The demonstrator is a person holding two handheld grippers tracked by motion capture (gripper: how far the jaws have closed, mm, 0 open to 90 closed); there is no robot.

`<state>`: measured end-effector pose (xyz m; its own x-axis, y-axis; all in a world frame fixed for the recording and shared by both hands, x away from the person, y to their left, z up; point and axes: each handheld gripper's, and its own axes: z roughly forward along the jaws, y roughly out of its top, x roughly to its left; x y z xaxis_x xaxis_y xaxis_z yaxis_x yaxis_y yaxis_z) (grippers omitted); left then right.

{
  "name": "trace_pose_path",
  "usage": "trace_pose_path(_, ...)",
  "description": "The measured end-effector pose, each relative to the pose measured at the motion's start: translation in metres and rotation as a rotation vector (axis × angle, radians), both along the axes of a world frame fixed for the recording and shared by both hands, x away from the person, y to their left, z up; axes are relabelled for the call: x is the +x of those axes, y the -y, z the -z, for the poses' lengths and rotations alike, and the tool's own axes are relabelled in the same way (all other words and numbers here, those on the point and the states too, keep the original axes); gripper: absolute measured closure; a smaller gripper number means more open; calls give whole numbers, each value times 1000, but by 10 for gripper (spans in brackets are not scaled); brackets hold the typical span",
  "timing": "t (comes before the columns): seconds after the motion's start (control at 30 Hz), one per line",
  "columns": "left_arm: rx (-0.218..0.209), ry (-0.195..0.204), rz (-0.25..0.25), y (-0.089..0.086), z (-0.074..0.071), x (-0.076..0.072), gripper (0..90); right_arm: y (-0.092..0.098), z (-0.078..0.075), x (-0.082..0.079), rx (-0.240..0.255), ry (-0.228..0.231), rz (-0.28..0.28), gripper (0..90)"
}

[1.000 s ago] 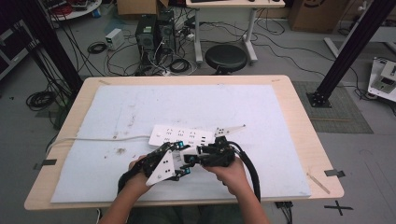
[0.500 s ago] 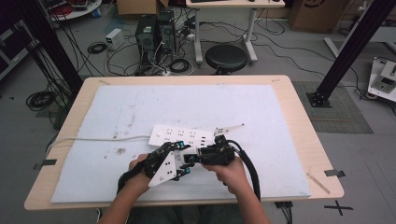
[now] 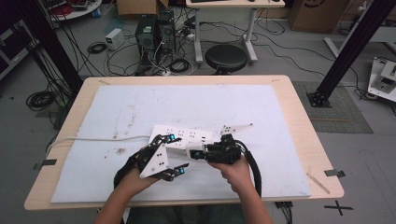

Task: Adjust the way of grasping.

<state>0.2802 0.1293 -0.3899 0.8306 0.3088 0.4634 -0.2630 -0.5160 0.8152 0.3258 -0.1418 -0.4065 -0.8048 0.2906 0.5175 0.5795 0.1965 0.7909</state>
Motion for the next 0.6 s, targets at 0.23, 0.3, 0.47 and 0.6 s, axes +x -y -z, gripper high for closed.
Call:
trace_pose_path(0.23, -38, -81, -69, -25, -15, 8, 193, 11, -15, -6, -21, 138, 35, 633)
trace_pose_path(0.3, -52, -115, -92, -35, -20, 11, 193, 17, -19, -6, -25, 164, 46, 632)
trace_pose_path(0.47, -35, -165, -129, -53, -29, 17, 193, 28, -30, -6, -94, 215, 86, 631)
trace_pose_path(0.6, -35, -191, -151, -65, -36, 23, 193, 38, -36, -4, -117, 234, 104, 631)
